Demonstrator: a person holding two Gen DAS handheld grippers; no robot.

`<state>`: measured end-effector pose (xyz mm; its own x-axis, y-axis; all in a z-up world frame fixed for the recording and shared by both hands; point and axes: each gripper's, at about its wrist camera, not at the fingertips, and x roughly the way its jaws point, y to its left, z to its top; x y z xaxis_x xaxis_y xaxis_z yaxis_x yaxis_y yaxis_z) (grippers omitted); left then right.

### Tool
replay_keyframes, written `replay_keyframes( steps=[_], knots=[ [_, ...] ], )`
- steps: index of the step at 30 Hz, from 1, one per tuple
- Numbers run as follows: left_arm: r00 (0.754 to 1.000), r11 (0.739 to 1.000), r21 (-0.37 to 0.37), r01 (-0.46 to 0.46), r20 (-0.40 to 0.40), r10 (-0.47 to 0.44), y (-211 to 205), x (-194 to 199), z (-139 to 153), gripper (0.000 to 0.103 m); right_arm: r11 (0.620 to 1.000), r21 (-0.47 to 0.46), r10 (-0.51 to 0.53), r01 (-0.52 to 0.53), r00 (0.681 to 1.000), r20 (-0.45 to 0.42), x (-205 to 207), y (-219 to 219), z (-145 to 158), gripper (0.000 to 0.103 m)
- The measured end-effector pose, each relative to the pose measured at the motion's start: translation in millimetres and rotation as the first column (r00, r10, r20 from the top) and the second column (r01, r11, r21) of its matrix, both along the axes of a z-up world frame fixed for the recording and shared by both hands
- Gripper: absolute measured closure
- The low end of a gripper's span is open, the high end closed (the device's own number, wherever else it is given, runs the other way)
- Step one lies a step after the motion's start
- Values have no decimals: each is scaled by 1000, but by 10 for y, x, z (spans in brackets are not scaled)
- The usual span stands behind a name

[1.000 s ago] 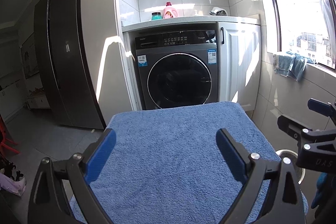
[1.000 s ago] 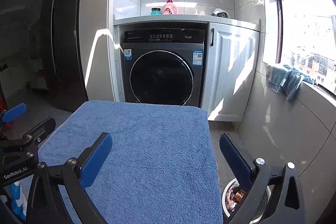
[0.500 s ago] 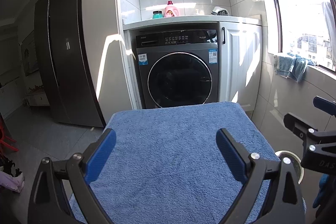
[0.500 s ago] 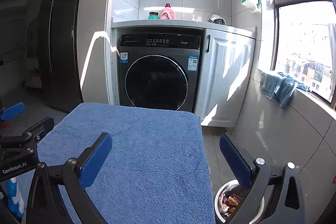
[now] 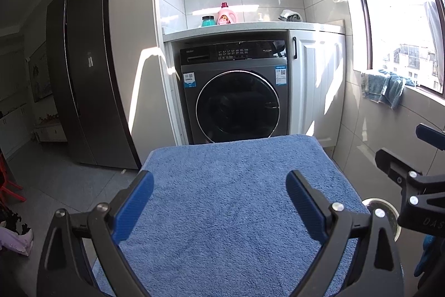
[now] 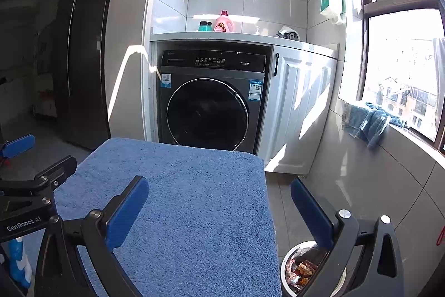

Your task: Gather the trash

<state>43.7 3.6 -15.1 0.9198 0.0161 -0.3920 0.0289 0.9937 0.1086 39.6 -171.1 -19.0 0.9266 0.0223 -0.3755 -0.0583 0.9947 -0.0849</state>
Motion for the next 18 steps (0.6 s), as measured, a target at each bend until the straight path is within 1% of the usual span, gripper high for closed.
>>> replay_keyframes(
  steps=[11,18],
  knots=[
    [1000,1000,2,9,-12,-9,-51,17,-17,7,1000,5,-1,1,1000,-2,-6,-32,-17,0],
    [1000,1000,-8,-3,-17,3,-39,50,-22,7,1000,7,-7,7,1000,-6,35,-80,-39,0]
  ],
)
